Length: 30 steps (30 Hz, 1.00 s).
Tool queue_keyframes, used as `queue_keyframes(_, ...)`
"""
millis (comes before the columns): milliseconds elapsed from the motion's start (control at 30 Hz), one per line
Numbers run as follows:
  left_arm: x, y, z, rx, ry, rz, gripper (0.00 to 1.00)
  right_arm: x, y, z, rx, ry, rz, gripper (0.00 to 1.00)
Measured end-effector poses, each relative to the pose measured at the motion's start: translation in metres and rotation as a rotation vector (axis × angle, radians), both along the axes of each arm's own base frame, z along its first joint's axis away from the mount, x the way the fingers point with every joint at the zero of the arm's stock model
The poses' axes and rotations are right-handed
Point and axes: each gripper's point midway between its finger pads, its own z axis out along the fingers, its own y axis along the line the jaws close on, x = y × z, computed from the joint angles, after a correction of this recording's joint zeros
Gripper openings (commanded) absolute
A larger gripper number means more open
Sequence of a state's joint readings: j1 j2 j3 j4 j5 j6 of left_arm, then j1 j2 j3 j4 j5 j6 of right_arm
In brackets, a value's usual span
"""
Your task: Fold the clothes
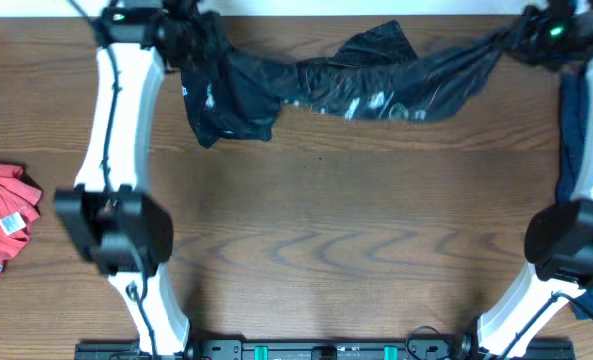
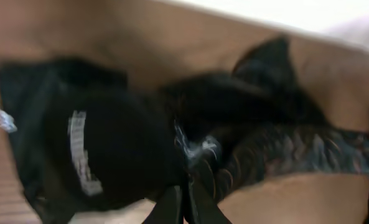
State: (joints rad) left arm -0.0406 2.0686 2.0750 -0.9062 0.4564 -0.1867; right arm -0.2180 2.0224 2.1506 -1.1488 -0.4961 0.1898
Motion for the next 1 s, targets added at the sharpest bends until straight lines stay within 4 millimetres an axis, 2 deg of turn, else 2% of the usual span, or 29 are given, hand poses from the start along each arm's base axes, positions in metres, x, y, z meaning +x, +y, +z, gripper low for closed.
queue_keyframes(100,0.000,-0.005,-0.042,-0.017,0.109,-0.014,0.06,0.000,0.009,-0.028,-0.006,0.047,0.019,0.01)
queue_keyframes(167,-0.001,-0.008,-0.062,-0.026,0.157,-0.021,0.06,0.000,0.010,-0.038,-0.012,0.062,0.023,0.01)
queue_keyframes(367,0.000,-0.012,-0.091,-0.033,0.217,-0.030,0.06,-0.001,0.010,-0.045,-0.018,0.071,0.023,0.01)
queue_keyframes(500,0.017,-0.013,-0.090,-0.037,0.149,-0.031,0.06,-0.001,0.009,-0.046,-0.020,0.073,0.022,0.01)
queue_keyframes(667,0.051,-0.015,-0.071,-0.057,-0.009,-0.013,0.07,-0.001,0.009,-0.046,-0.023,0.074,0.023,0.01)
queue_keyframes(700,0.056,-0.015,-0.067,-0.062,-0.035,-0.008,0.14,-0.001,0.009,-0.046,-0.024,0.075,0.023,0.01)
queue_keyframes(767,0.068,-0.015,-0.058,-0.070,-0.093,0.000,0.17,-0.002,0.009,-0.046,-0.024,0.077,0.022,0.01)
queue_keyframes(867,0.075,-0.010,-0.055,-0.052,-0.121,0.033,0.49,-0.002,0.009,-0.047,-0.024,0.079,0.022,0.01)
queue_keyframes(933,0.077,-0.004,-0.057,-0.030,-0.115,0.069,0.50,-0.002,0.009,-0.047,-0.025,0.079,0.022,0.01)
queue_keyframes(967,0.078,0.000,-0.059,-0.015,-0.112,0.087,0.54,-0.002,0.008,-0.047,-0.026,0.079,0.021,0.01)
queue_keyframes(1000,0.077,0.002,-0.060,-0.006,-0.109,0.092,0.50,-0.002,0.008,-0.047,-0.027,0.079,0.021,0.01)
